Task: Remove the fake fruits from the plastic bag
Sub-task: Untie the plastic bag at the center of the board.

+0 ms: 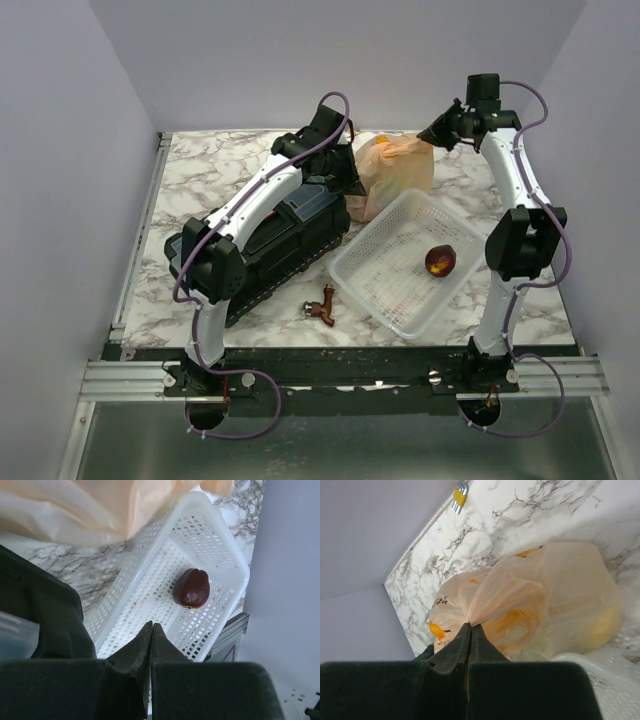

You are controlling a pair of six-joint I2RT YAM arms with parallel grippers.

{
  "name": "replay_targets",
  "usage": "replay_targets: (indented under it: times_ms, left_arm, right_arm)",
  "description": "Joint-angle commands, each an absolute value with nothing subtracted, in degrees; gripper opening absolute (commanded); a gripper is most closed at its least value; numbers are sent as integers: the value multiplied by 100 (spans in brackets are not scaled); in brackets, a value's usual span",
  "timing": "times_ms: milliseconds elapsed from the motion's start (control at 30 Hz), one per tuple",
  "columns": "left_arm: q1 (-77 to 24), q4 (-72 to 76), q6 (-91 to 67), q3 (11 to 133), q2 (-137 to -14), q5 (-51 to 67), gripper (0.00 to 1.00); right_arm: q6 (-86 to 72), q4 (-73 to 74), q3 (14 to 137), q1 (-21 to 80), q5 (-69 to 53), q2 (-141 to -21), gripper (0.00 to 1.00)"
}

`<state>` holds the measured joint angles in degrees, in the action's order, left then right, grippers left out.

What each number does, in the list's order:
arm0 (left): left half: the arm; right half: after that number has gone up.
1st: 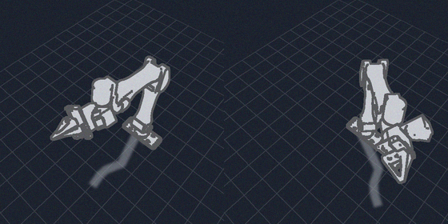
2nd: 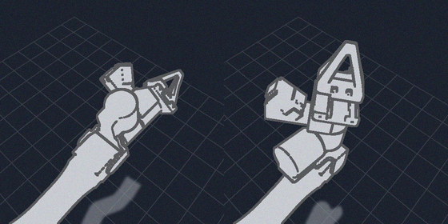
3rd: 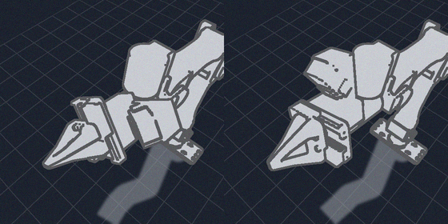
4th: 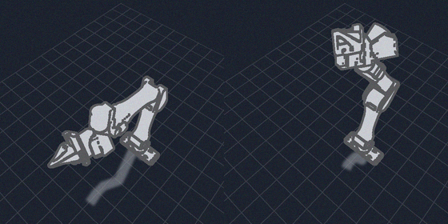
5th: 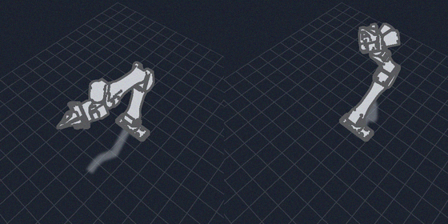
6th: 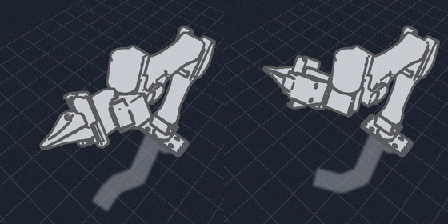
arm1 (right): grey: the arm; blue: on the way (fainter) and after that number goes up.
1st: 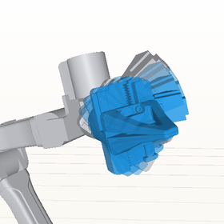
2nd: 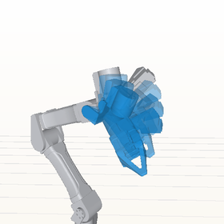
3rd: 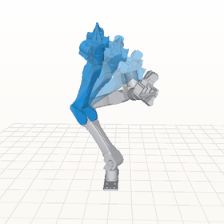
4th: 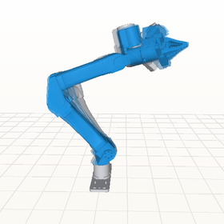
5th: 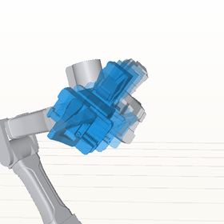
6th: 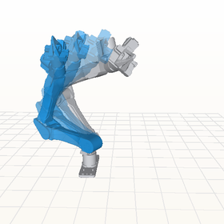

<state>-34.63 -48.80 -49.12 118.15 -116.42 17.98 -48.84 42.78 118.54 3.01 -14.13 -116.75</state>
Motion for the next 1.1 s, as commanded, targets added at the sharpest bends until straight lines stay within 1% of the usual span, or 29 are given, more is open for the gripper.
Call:
replay_targets:
  times_ms: [0,100,167,233,267,333,400,467,533,600,633,800,900,1067]
  left_arm:
    - [-3505,-4987,-4734,11681,-11241,1674,0]
    - [-3505,-5135,-4384,12010,-11267,1588,0]
    - [-3507,-5476,-4153,12551,-11422,1316,1]
    - [-3498,-5657,-3993,13119,-11625,1072,13]
    - [-3498,-5644,-3990,13252,-11689,984,22]
    - [-3498,-5450,-4131,13295,-11741,895,37]
    - [-3498,-5130,-4336,13175,-11749,855,48]
    - [-3498,-4825,-4450,13083,-11775,792,55]
    - [-3498,-4640,-4507,13119,-11891,752,59]
    - [-3513,-4579,-4507,13232,-12041,607,69]
    - [-3531,-4556,-4502,13247,-12091,511,71]
    - [-3651,-3958,-4156,12973,-12179,302,72]
    - [-3664,-3953,-4190,13053,-12327,552,72]
    - [-3764,-3673,-4083,12693,-12235,917,72]
  right_arm:
    - [-5123,4131,12128,196,-2215,-12118,1]
    - [-4826,4086,12085,180,-2617,-12090,1]
    - [-4637,3834,11740,179,-2886,-11801,1]
    - [-4512,3529,11291,181,-3119,-11488,1]
    - [-4454,3426,11118,179,-3212,-11362,1]
    - [-4310,3366,10804,183,-3335,-11150,1]
    - [-4141,3292,10527,188,-3477,-10972,1]
    - [-4002,3254,10271,189,-3551,-10783,1]
    - [-3836,3219,10056,188,-3649,-10621,1]
    - [-3765,3157,9830,188,-3691,-10454,1]
    - [-3738,3119,9731,187,-3691,-10382,1]
    - [-3642,3049,9486,193,-3812,-10190,1]
    - [-3627,3067,9461,188,-3794,-10164,1]
    - [-3612,3067,9518,192,-3814,-10219,1]
